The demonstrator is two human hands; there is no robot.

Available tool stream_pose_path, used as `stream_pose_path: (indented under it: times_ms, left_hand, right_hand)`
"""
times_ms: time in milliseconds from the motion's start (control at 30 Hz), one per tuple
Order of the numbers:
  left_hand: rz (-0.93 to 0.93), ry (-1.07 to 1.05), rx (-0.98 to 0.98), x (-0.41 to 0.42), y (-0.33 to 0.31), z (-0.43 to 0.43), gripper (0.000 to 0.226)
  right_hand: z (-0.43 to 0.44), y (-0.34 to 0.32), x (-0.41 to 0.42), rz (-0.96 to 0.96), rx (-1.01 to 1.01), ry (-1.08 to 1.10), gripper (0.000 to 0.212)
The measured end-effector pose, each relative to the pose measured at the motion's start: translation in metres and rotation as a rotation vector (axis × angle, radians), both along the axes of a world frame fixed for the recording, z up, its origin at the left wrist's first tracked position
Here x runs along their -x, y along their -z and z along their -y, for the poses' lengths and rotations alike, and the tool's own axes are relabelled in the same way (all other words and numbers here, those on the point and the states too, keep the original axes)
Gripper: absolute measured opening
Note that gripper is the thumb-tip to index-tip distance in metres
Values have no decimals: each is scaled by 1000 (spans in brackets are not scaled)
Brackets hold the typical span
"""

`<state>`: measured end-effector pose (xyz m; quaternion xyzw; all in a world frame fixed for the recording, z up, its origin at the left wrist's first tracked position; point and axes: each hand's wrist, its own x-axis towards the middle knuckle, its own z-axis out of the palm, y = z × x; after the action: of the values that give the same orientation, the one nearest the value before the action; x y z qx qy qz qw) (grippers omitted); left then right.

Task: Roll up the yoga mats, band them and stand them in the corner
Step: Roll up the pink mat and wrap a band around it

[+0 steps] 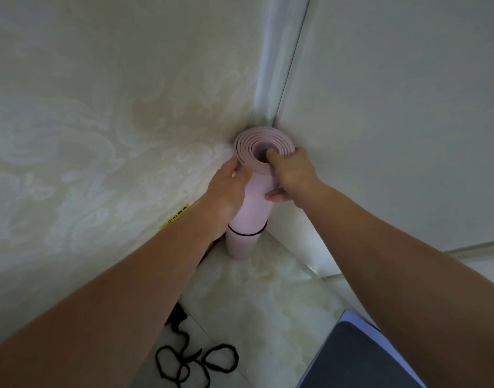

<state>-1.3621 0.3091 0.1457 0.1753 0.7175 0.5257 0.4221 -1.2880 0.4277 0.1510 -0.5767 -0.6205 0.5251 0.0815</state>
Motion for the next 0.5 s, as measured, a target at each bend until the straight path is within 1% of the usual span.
stream_pose_path:
  times_ms: [67, 133, 167, 200, 267, 333, 400, 500]
  left_hand:
    - [88, -55, 24, 1, -2, -1, 34]
    - [170, -110, 66, 4, -3, -1, 55]
    - [191, -120, 82, 6, -2, -2, 59]
    - [201, -121, 98, 7, -2, -1, 61]
    - [214, -113, 120, 5, -2, 0, 60]
    - [227, -101, 140, 1, 0, 1, 61]
    - [235, -87, 150, -2, 1, 2, 64]
    - [215, -95, 128, -7, 4, 1, 56]
  right_hand:
    - [4, 3, -5, 29, -141, -86, 70]
    - [11, 5, -12, 121, -354, -251, 76]
    - [14, 5, -17, 172, -440, -331, 76]
    - [18, 4, -21, 214, -484, -401, 77]
    - [24, 2, -31, 280, -502, -511, 80]
    - [29, 3, -37, 327, -500, -578, 77]
    - [30, 6, -40, 319, -514, -598, 68]
    - [32, 11, -47, 294, -532, -572, 62]
